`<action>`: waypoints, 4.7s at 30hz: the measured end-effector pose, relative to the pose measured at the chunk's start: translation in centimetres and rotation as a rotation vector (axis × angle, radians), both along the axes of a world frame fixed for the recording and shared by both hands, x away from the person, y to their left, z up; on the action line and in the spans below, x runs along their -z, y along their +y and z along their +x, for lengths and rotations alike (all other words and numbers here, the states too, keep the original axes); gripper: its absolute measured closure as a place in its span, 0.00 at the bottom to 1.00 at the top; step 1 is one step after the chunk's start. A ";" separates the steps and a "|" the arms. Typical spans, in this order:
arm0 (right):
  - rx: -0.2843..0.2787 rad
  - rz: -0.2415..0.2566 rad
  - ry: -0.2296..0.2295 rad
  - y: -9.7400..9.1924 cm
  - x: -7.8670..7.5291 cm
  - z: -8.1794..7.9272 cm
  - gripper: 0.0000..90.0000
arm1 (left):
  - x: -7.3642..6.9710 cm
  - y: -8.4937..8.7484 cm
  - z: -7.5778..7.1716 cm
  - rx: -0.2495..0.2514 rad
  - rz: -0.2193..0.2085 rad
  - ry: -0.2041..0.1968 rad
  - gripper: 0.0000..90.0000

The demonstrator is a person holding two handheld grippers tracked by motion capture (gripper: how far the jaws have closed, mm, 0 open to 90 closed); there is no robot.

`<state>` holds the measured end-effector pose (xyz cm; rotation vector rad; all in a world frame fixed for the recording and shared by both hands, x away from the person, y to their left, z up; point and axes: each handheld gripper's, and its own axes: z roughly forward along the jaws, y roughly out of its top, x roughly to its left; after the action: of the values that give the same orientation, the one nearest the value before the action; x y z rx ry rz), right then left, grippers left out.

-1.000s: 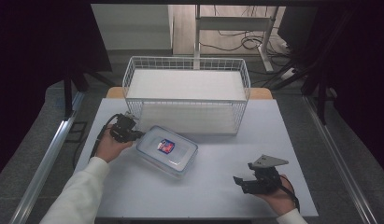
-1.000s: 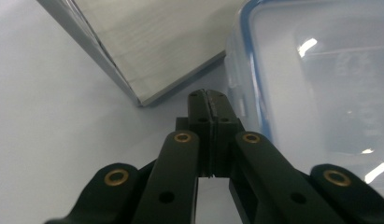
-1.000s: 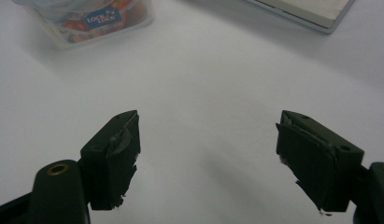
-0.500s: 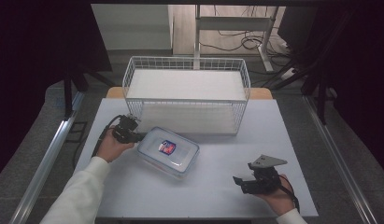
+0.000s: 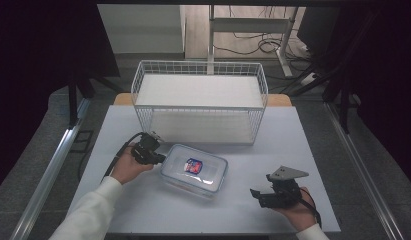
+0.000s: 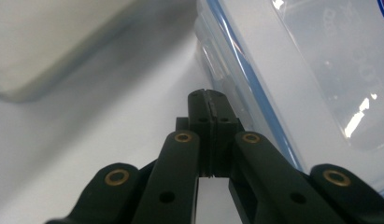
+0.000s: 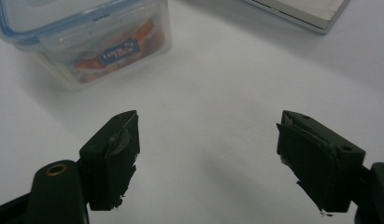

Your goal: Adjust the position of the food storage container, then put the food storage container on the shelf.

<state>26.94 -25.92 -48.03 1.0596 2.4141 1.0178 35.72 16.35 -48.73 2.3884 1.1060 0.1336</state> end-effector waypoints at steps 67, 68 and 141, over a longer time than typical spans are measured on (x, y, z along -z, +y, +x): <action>0.063 0.086 -0.023 -0.8 -0.6 0.0 0.23 | -1.6 1.5 -7.2 -0.161 -0.336 -0.087 0.25; 0.063 0.085 -0.022 -0.8 -0.6 0.0 0.23 | -1.7 1.5 -7.2 -0.159 -0.340 -0.089 0.25; 0.038 0.399 0.379 2.7 1.7 4.0 0.09 | 3.0 -3.4 -2.9 -0.076 -0.626 0.238 0.28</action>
<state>30.97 -23.18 -49.74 1.5488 2.5188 1.4376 32.77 12.96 -51.78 1.8289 1.1353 -0.4235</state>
